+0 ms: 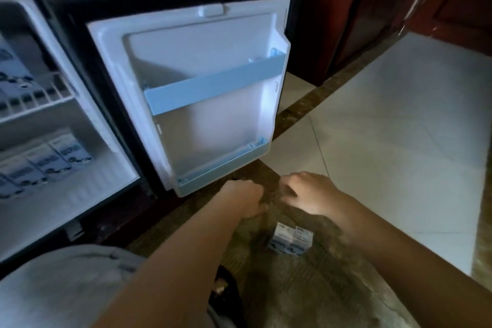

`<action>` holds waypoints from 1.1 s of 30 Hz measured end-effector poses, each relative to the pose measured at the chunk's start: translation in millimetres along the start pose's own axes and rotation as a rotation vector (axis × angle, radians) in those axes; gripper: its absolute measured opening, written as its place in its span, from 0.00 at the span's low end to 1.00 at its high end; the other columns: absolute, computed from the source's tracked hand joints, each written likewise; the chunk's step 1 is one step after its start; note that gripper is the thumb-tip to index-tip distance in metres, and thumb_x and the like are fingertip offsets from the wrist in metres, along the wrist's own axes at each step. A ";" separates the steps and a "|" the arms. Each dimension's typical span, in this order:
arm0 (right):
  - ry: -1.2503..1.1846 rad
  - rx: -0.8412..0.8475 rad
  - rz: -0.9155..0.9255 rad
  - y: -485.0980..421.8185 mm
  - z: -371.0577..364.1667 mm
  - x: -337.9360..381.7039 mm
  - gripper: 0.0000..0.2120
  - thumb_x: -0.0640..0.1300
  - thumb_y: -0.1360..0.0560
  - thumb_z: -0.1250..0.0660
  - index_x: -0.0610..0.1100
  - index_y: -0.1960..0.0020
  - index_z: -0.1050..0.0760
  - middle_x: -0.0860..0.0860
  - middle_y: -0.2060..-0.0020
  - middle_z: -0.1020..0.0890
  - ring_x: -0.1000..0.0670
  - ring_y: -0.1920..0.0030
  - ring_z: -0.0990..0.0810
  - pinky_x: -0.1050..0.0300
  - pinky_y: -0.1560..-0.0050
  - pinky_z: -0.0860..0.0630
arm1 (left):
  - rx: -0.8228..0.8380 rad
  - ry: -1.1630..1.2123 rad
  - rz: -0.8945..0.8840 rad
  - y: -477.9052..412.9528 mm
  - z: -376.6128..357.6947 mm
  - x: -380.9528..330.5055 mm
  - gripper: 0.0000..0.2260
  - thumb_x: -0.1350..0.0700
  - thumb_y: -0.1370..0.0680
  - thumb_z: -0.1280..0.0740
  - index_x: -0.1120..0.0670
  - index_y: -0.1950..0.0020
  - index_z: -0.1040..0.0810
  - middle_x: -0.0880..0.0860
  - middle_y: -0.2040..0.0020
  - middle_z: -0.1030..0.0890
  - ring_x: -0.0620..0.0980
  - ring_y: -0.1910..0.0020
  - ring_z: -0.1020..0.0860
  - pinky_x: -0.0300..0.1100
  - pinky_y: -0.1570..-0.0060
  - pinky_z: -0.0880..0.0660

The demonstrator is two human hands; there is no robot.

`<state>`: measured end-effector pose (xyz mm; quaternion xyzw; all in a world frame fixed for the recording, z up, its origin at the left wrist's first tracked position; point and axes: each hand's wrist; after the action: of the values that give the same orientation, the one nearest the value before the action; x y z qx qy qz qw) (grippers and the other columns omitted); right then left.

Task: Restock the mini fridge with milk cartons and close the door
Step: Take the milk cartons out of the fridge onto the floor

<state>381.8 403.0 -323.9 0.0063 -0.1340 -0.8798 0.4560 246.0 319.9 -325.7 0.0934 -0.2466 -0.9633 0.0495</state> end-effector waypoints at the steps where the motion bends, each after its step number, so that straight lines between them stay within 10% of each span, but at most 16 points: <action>1: 0.015 -0.001 0.031 -1.6 10.4 7.6 0.11 0.52 0.23 0.39 0.49 0.43 0.27 0.50 0.48 0.21 0.47 0.48 0.22 0.55 0.54 0.27 | -0.025 -0.001 -0.004 11.9 7.9 3.7 0.19 0.47 0.19 0.44 0.57 0.35 0.30 0.57 0.39 0.25 0.56 0.40 0.26 0.49 0.43 0.29; 25: 0.171 -0.213 0.537 -92.3 193.1 291.7 0.16 0.53 0.24 0.38 0.52 0.37 0.30 0.53 0.44 0.23 0.48 0.44 0.24 0.53 0.48 0.28 | -0.542 -0.104 0.533 286.4 98.6 231.4 0.18 0.46 0.20 0.44 0.54 0.34 0.33 0.51 0.41 0.24 0.51 0.45 0.23 0.47 0.47 0.24; 33: 0.190 -0.311 0.583 -160.7 167.8 364.2 0.29 0.50 0.24 0.38 0.46 0.26 0.43 0.48 0.29 0.37 0.47 0.30 0.40 0.46 0.33 0.36 | -0.767 -0.159 0.753 284.4 66.6 310.5 0.30 0.44 0.22 0.40 0.54 0.25 0.48 0.55 0.25 0.45 0.54 0.26 0.43 0.53 0.31 0.38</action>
<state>18.1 236.9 -160.4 -0.0200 0.0488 -0.7179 0.6941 -57.2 58.6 -178.8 -0.0994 0.1033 -0.9040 0.4028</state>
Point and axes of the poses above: each hand's wrist, its own y-axis away from the middle knuckle, its own z-axis out of the back of the hand, x = y × z
